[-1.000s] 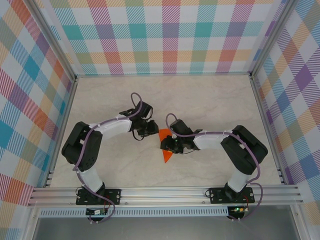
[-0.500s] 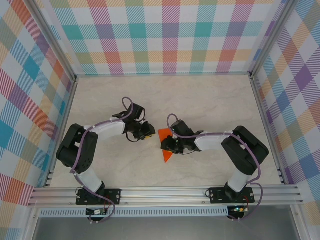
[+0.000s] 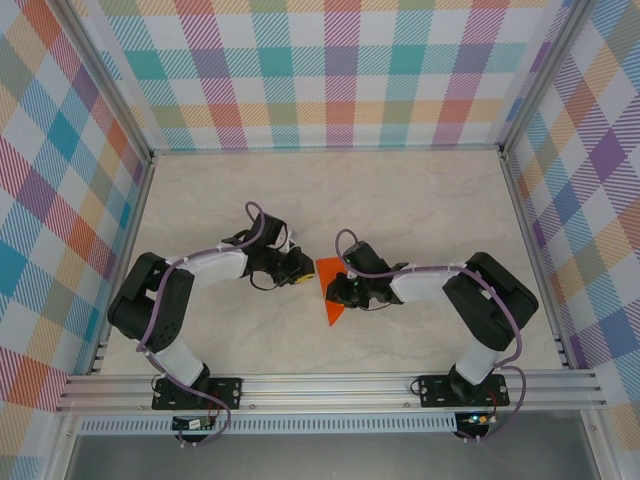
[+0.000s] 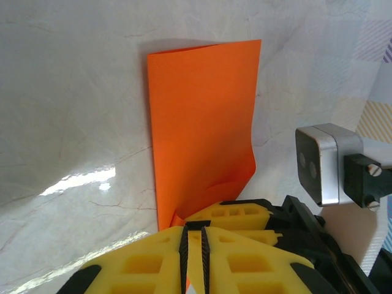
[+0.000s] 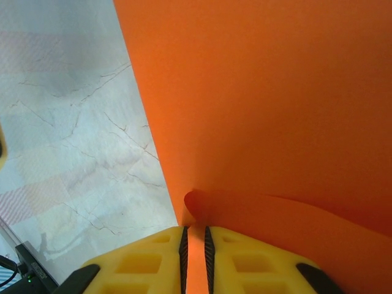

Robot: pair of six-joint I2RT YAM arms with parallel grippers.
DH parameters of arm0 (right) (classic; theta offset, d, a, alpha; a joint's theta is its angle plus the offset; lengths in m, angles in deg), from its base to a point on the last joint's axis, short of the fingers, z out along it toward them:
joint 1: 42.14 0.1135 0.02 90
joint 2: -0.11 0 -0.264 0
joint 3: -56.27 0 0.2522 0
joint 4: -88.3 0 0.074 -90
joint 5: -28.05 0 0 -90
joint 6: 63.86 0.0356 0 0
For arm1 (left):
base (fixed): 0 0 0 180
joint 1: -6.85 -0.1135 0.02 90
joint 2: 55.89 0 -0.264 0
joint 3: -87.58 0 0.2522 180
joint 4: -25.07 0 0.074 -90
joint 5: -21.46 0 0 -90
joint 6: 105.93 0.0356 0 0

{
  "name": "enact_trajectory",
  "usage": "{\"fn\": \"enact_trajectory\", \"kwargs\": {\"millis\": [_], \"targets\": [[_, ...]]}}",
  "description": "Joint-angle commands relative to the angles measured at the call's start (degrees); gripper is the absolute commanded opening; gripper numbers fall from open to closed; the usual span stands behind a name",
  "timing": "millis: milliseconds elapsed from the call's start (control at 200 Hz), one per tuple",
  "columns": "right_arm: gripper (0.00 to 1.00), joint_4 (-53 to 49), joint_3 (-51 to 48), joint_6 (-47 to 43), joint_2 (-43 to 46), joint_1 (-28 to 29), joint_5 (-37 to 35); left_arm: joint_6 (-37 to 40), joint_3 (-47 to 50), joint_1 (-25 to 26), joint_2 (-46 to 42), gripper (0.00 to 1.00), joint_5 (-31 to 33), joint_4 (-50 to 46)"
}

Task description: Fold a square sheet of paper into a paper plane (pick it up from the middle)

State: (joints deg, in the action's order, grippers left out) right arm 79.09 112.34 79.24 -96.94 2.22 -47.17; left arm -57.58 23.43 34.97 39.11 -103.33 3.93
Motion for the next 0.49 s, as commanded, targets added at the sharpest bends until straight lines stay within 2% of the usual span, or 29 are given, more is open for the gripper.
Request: {"fn": "enact_trajectory", "kwargs": {"millis": [0, 115, 250, 490], "targets": [[0.16, -3.49, -1.12, -0.44, -0.56, 0.28, -0.42, -0.28, 0.36, 1.30, -0.45, 0.15, -2.35, 1.47], [0.13, -4.32, -0.90, -0.72, -0.54, 0.29, -0.73, -0.35, 0.20, 2.28, 0.50, 0.13, -2.46, 1.90], [0.14, -4.72, -0.98, -1.01, -0.51, 0.30, -1.10, -0.24, 0.03, 3.08, 1.17, 0.12, -2.15, 1.95], [0.03, -5.69, -0.56, -1.07, -0.94, 0.30, -1.32, 0.68, -0.49, 4.61, 2.20, 0.07, -1.92, 1.19]]}}
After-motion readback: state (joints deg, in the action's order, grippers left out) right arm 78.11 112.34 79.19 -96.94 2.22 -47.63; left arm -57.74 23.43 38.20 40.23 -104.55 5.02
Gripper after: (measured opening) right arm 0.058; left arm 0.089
